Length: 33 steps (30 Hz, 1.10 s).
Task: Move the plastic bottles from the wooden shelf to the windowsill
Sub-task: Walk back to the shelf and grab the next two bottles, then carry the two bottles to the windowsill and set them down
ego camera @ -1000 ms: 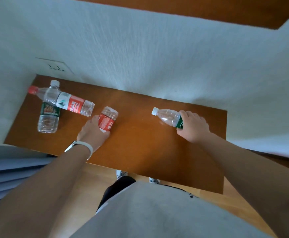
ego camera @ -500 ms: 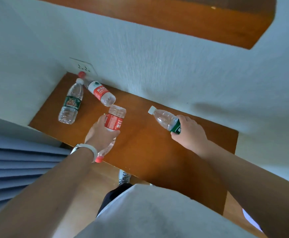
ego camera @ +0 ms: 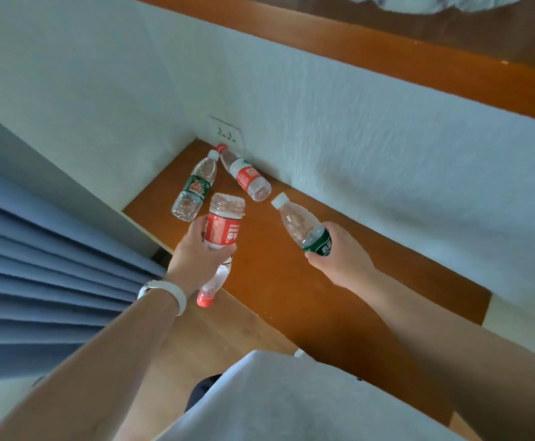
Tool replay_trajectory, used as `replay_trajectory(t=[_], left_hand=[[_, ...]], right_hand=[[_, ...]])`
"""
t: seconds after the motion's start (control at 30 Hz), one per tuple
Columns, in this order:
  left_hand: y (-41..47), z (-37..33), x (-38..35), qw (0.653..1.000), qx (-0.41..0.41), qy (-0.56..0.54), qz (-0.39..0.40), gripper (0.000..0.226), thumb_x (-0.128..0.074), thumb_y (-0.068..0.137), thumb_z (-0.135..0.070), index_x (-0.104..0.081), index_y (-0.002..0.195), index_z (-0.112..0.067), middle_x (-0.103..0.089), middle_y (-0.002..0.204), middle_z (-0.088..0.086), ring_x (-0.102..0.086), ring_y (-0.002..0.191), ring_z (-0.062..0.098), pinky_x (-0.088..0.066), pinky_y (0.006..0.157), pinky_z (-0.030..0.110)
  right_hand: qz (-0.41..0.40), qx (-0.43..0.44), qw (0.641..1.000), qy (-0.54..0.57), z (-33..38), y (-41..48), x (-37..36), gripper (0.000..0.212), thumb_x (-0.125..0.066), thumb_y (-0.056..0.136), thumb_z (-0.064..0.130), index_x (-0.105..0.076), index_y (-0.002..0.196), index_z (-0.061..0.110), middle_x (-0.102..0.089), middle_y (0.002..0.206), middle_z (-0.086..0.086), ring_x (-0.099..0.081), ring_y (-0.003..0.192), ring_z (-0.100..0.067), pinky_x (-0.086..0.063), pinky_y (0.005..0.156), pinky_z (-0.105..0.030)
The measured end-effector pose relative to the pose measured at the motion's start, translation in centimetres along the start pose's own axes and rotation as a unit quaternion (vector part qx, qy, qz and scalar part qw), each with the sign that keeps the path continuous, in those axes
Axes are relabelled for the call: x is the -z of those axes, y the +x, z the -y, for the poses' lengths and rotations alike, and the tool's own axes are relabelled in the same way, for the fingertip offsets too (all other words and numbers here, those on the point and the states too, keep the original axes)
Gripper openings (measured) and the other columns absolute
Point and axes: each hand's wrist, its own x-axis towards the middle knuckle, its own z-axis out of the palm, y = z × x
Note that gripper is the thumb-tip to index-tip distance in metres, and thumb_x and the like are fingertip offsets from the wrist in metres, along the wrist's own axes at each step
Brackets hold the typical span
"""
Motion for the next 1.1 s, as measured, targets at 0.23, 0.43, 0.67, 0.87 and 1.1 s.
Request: replay_trajectory(t=[0.23,0.43,0.67,0.87,1.1], left_hand=[[-2.3,4.5,4.9,0.997,0.018,-0.052,-0.054,0.082,-0.081,0.08,-0.046,-0.034,0.146,-0.034,-0.058,0.126,-0.011,-0.059,0.102,0.011,-0.05,0.086,0.032],[-5.7,11.5,12.4,0.987,0.043,-0.092,-0.124,0.081,-0.083,0.074,-0.049,-0.038,0.141,-0.039,-0.058,0.112,-0.021,-0.062,0.096,0.007,-0.05,0.078,0.026],[-10.3,20.7,19.6,0.955,0.093,-0.198,-0.198,0.064,-0.085,0.074,-0.04,-0.049,0.127,-0.041,-0.067,0.103,-0.022,-0.063,0.084,-0.014,-0.049,0.069,0.02],[-13.6,28.0,23.0,0.931,0.122,-0.268,-0.218,0.064,-0.085,0.076,-0.032,-0.051,0.129,-0.039,-0.071,0.106,-0.015,-0.07,0.087,-0.002,-0.058,0.083,0.033],[-17.3,35.5,27.5,0.898,0.137,-0.321,-0.269,0.063,-0.086,0.076,-0.031,-0.051,0.128,-0.039,-0.071,0.107,-0.012,-0.071,0.087,0.0,-0.059,0.084,0.034]], right_hand=[[0.041,0.047,0.997,0.055,7.4,0.7,-2.5,0.055,-0.067,0.08,0.06,-0.04,0.123,0.04,-0.051,0.104,0.022,-0.056,0.085,-0.001,-0.041,0.06,-0.011],[0.084,0.075,0.987,0.117,17.0,0.7,-5.6,0.049,-0.068,0.078,0.06,-0.033,0.111,0.054,-0.052,0.099,0.031,-0.057,0.086,0.006,-0.04,0.06,-0.01],[0.12,0.111,0.978,0.133,28.2,-0.6,-10.7,0.053,-0.069,0.077,0.056,-0.041,0.121,0.044,-0.056,0.104,0.025,-0.06,0.088,0.001,-0.048,0.063,-0.017],[0.139,0.139,0.975,0.105,35.8,-2.6,-15.9,0.067,-0.067,0.068,0.06,-0.044,0.128,0.039,-0.058,0.105,0.025,-0.061,0.092,0.0,-0.056,0.079,-0.033],[0.158,0.19,0.967,0.064,43.9,-4.3,-21.2,0.063,-0.065,0.065,0.064,-0.045,0.121,0.044,-0.058,0.104,0.024,-0.061,0.094,-0.003,-0.054,0.082,-0.034]])
